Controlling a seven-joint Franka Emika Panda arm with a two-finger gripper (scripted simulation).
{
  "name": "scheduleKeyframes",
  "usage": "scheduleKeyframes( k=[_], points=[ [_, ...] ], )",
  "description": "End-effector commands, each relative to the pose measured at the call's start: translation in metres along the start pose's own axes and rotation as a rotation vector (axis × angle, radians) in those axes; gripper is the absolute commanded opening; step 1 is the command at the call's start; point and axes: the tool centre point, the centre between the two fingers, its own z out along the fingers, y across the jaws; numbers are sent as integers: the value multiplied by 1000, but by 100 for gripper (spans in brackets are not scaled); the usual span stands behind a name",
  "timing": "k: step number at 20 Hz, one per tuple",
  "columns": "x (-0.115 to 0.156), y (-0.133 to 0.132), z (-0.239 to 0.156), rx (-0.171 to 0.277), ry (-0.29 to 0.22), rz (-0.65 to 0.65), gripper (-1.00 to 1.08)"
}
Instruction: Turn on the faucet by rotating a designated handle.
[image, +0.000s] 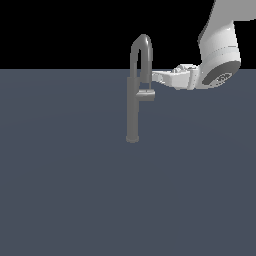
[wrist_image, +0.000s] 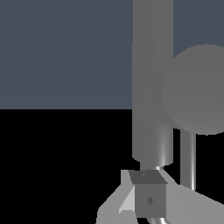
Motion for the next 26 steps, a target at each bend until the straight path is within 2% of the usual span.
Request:
scheduleKeyframes(
  k=[1, 7, 22, 26],
  points=[
    [-2, 4, 0, 0, 0, 0, -100],
    [-3, 9, 0, 4, 1, 1, -100],
    [-4, 42, 0, 0, 0, 0, -100],
    [-2, 42, 0, 5, 3, -5, -100]
  ],
)
